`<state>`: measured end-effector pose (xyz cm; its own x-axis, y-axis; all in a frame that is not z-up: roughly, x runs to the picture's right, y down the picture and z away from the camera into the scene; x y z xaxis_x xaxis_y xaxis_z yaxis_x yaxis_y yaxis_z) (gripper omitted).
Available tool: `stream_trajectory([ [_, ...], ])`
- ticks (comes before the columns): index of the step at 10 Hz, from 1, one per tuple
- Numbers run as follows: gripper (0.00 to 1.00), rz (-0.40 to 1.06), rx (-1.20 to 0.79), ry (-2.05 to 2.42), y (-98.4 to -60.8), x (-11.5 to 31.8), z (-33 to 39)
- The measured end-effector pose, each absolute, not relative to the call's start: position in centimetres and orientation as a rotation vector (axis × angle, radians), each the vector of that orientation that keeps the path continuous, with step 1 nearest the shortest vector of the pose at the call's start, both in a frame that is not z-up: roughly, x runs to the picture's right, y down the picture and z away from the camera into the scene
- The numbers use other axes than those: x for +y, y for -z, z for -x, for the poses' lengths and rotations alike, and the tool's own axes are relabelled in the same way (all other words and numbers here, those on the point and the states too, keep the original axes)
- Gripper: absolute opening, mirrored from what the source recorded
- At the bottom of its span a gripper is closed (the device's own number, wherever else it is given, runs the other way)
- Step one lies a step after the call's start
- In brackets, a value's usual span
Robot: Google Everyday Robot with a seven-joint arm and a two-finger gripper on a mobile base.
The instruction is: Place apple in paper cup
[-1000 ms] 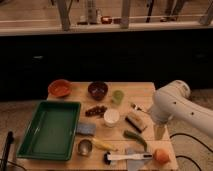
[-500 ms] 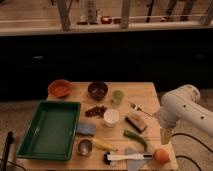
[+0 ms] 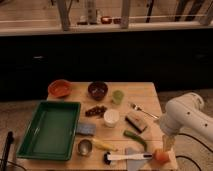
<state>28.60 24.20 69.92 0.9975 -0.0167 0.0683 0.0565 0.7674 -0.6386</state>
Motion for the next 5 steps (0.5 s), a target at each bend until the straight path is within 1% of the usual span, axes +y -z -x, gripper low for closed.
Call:
stream_trajectory([
  [5, 0.80, 0.731, -0.067, 0.017, -68.9, 27.3, -29.4],
])
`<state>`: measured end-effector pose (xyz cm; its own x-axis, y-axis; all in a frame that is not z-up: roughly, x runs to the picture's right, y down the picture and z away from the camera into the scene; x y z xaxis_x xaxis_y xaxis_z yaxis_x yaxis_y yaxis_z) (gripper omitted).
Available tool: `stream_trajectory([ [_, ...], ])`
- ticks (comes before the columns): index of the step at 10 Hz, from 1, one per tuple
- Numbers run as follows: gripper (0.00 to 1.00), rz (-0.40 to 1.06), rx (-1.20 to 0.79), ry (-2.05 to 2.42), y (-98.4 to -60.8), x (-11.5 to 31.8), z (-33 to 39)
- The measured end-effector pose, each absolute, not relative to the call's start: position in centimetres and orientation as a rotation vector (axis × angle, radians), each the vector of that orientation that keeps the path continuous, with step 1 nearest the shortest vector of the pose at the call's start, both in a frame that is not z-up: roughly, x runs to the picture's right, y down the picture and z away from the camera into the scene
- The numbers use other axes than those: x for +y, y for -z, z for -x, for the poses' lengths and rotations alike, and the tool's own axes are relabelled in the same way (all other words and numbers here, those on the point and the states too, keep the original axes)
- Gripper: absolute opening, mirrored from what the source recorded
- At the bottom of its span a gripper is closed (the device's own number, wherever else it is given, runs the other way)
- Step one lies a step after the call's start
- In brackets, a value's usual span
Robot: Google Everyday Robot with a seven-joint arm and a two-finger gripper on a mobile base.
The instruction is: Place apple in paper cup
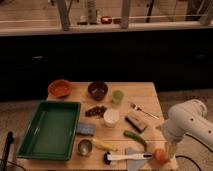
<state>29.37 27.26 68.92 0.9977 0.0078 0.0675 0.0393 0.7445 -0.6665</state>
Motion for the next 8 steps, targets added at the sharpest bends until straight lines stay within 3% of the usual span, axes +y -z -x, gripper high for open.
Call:
stream_trajectory([
  [8, 0.80, 0.744, -0.123, -0.024, -69.3, 31.0, -28.7],
])
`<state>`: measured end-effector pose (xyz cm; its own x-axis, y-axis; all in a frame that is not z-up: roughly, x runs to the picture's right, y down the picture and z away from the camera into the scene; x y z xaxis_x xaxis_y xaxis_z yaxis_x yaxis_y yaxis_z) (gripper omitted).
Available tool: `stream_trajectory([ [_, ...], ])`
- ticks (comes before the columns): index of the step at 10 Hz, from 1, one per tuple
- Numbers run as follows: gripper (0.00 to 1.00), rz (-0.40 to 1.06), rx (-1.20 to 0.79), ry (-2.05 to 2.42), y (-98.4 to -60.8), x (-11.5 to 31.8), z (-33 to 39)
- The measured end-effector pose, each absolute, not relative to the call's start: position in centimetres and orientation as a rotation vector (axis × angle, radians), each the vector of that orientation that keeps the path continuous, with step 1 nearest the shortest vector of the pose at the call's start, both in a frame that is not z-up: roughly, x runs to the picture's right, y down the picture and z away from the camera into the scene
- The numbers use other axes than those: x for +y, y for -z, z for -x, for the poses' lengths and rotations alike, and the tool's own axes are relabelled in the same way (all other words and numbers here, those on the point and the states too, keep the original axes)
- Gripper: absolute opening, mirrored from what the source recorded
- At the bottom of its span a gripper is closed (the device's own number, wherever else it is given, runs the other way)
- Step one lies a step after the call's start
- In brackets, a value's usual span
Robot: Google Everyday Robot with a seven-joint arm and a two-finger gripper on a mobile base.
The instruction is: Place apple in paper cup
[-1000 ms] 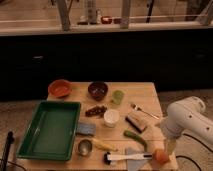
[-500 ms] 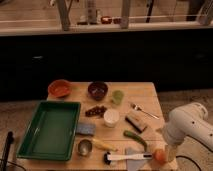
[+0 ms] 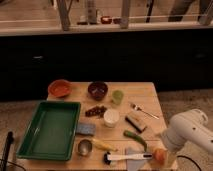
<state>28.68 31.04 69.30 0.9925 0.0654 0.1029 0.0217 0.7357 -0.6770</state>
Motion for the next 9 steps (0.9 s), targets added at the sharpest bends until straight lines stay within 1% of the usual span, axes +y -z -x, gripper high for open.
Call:
stream_trajectory([
  [4, 0.80, 0.711, -0.187, -0.071, -69.4, 32.5, -28.8],
  [8, 0.80, 0.709, -0.223, -0.105, -69.9, 33.6, -29.5],
  [9, 0.79, 0.711, -0.230, -0.111, -70.2, 33.8, -29.6],
])
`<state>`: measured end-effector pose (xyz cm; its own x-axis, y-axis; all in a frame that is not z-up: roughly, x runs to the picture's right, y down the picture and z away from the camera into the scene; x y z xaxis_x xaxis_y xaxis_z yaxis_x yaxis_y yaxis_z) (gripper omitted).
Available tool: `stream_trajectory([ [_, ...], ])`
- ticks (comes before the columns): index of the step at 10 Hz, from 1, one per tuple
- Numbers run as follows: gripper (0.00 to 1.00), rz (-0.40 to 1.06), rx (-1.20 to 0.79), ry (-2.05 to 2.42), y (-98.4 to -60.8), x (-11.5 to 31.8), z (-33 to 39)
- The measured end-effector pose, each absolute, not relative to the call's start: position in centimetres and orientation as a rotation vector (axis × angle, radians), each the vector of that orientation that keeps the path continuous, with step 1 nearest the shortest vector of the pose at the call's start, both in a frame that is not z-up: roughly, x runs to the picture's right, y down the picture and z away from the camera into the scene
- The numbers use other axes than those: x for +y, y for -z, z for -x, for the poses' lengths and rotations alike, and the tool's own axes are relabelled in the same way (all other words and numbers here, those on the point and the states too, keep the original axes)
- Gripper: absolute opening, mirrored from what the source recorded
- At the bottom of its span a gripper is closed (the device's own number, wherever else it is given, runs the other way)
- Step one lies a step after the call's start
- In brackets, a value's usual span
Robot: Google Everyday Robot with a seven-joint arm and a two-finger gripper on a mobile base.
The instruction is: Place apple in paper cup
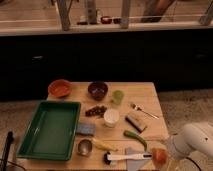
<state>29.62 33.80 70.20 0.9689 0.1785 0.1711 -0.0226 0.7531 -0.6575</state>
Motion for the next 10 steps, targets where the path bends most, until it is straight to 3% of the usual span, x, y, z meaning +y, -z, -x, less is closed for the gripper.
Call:
stream_trajectory([
  [2, 0.64, 0.719, -0.236, -0.117, -70.9, 34.2, -29.8],
  [4, 0.40, 0.740, -0.230, -0.123, -71.6, 34.8, -30.3],
  [8, 0.04, 0.729, -0.198, -0.109, -71.5, 33.5, -30.8],
  [10, 0.00, 0.712, -0.184, -0.077, -70.6, 31.6, -30.7],
])
